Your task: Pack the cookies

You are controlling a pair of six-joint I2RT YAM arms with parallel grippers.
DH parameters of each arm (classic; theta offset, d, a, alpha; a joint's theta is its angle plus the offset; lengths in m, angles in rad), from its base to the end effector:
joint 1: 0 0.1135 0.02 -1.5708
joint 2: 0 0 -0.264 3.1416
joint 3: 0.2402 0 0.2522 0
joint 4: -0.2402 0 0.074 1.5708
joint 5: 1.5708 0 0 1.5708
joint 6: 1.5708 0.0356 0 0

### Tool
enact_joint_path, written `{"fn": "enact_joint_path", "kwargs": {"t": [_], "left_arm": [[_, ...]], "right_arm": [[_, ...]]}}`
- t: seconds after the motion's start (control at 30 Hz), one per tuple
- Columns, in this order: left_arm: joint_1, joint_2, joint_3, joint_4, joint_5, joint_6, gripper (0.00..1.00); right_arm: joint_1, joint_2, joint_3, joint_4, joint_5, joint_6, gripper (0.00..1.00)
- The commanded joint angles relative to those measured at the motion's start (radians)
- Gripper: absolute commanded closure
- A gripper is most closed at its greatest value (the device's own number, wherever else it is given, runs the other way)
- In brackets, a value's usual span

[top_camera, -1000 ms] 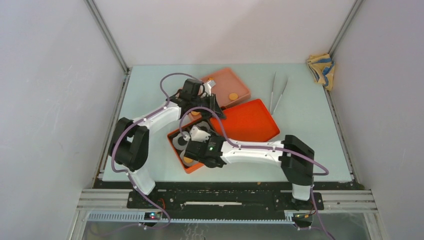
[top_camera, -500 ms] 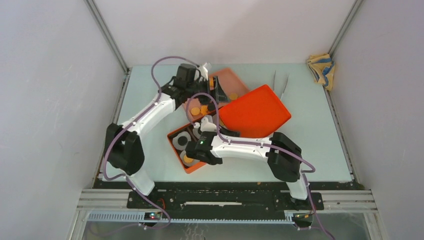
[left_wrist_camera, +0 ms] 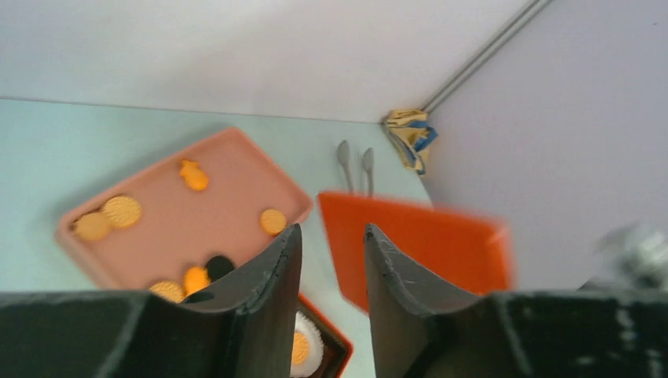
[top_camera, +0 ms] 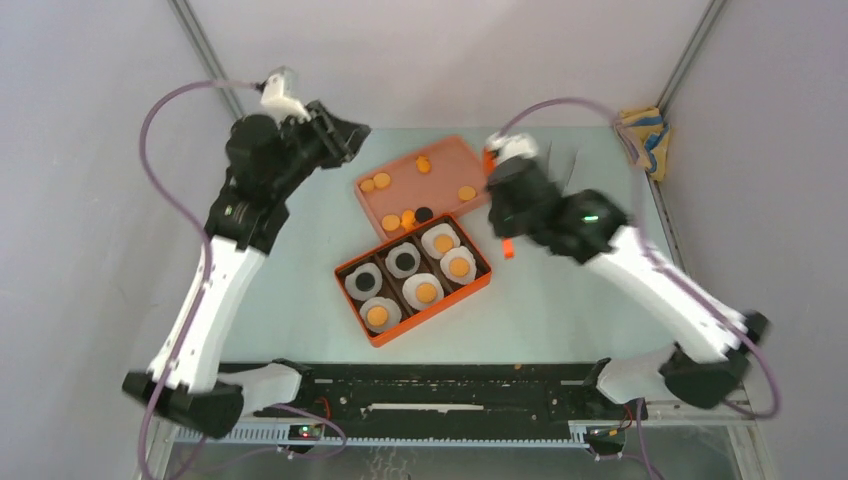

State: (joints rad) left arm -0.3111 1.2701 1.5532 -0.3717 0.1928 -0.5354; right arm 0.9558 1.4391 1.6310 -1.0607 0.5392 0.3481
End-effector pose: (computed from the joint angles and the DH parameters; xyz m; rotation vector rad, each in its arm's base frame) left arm 0.2538 -0.0888 0.4820 -0.0411 1.7201 -0.7953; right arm 0.1776 0.2197 0.4010 -0.4607 2.2383 0.0057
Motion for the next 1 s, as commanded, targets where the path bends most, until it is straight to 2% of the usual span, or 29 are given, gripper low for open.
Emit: {"fn": "enact_joint_path", "kwargs": {"t": [0.0,0.1,0.2,0.23,0.33,0.4,0.43,0.57,0.73,0.8,0.97], "left_arm": [[-0.018,-0.170,-0.243,0.027,-0.189,0.025,0.64],[-0.024,-0.258,-0.392,0.044,-0.258,0.027,0.72],[-0.025,-0.324,-0.472,0.042,-0.284,0.030,0.82],[-0.026,-0.342,-0.503,0.038,-0.292,0.027,0.86],[-0.033,-0.382,-0.564,0.032,-0.319,0.006,0.97],[-0.054,-0.409,-0.596,0.010,-0.393,-0.005,1.00],[-0.067,-0.422,-0.608,-0.002,-0.426,-0.003,1.00],[-0.098,-0.469,-0.652,-0.047,-0.536,-0.010,1.00],[-0.130,-0.486,-0.695,-0.053,-0.567,-0.032,1.00],[-0.140,-0.483,-0.705,-0.060,-0.573,-0.037,1.00],[-0.153,-0.477,-0.732,-0.062,-0.583,-0.048,1.00]], "right_arm": [[-0.215,-0.182,0.037,0.240,-0.500,-0.102,1.00],[-0.403,-0.240,0.000,0.321,-0.831,-0.055,1.00],[-0.561,-0.262,-0.086,0.448,-1.161,0.032,1.00],[-0.621,-0.261,-0.128,0.547,-1.325,0.083,1.00],[-0.701,-0.210,-0.268,0.800,-1.637,0.264,1.00],[-0.720,-0.152,-0.318,0.866,-1.684,0.330,1.00],[-0.721,-0.122,-0.352,0.954,-1.728,0.380,1.00],[-0.721,0.026,-0.478,1.446,-1.869,0.723,1.00],[-0.725,0.263,-0.484,1.855,-1.940,1.037,1.00],[-0.725,0.335,-0.473,1.952,-1.957,1.108,1.00],[-0.711,0.482,-0.464,1.964,-2.022,1.090,1.00]]}}
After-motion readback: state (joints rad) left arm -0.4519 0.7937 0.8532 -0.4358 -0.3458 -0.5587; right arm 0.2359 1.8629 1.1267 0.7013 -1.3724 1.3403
